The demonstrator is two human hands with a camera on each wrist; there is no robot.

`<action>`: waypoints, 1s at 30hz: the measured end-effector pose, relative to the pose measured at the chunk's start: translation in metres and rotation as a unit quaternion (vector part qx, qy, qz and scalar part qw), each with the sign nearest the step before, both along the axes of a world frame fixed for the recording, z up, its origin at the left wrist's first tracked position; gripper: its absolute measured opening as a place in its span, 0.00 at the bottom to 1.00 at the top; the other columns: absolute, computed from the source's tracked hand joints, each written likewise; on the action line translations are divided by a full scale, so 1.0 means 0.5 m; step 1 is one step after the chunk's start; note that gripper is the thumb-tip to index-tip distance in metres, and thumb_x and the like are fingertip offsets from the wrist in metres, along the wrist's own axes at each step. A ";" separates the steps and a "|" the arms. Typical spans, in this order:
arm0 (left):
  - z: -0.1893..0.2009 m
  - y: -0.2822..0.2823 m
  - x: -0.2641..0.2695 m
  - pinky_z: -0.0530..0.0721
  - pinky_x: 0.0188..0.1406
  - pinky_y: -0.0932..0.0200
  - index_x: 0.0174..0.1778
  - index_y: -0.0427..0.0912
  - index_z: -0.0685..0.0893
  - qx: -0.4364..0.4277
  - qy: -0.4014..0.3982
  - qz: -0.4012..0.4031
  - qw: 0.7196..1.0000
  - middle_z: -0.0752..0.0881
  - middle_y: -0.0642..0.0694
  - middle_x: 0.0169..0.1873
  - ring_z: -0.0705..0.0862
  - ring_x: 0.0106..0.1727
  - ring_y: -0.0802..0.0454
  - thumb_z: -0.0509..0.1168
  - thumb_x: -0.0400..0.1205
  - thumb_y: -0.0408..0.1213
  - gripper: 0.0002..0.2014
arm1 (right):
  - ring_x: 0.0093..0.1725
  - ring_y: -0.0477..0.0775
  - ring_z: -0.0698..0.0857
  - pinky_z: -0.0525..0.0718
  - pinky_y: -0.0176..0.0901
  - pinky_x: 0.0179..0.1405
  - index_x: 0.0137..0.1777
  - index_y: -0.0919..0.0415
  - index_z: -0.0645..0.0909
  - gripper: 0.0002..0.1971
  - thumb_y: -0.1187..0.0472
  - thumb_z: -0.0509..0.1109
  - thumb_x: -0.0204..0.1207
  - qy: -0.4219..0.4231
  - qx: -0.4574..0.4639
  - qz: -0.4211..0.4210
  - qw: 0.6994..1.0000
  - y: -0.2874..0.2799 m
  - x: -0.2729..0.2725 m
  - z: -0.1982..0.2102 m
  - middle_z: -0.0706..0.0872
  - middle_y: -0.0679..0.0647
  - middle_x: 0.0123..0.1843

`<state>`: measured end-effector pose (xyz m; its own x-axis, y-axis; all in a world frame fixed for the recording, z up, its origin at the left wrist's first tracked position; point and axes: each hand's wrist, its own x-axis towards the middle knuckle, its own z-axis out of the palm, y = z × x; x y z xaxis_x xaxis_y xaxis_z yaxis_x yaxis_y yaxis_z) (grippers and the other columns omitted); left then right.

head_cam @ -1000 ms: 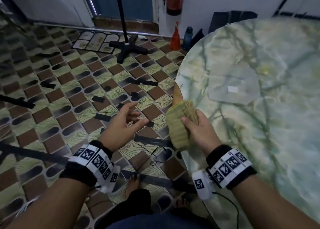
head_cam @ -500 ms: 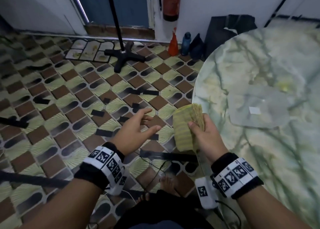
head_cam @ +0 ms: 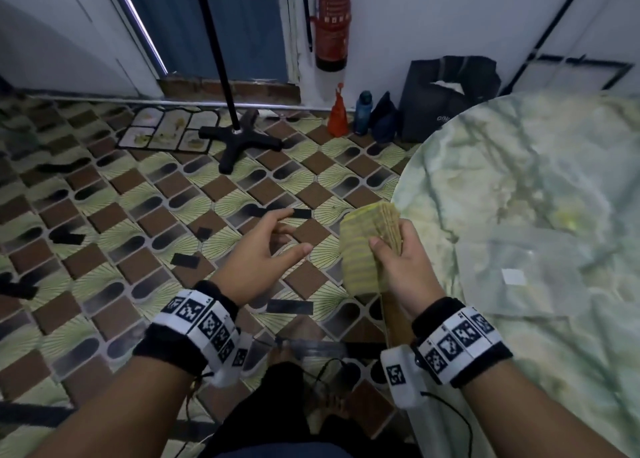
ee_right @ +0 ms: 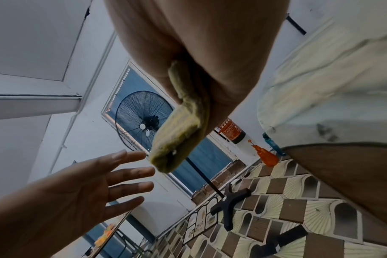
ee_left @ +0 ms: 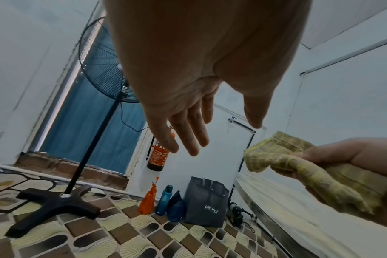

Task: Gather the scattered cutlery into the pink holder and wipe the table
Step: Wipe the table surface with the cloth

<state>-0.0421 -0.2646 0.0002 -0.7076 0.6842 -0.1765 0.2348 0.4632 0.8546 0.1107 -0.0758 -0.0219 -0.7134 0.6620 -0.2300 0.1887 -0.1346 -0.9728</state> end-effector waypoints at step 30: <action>-0.010 0.400 -0.519 0.84 0.64 0.58 0.78 0.56 0.73 0.009 0.012 -0.192 0.981 0.84 0.58 0.61 0.83 0.61 0.65 0.76 0.78 0.51 0.32 | 0.59 0.56 0.90 0.88 0.65 0.63 0.60 0.44 0.80 0.11 0.63 0.69 0.85 0.002 -0.031 -0.218 0.975 0.252 -0.416 -0.011 0.90 0.53 0.59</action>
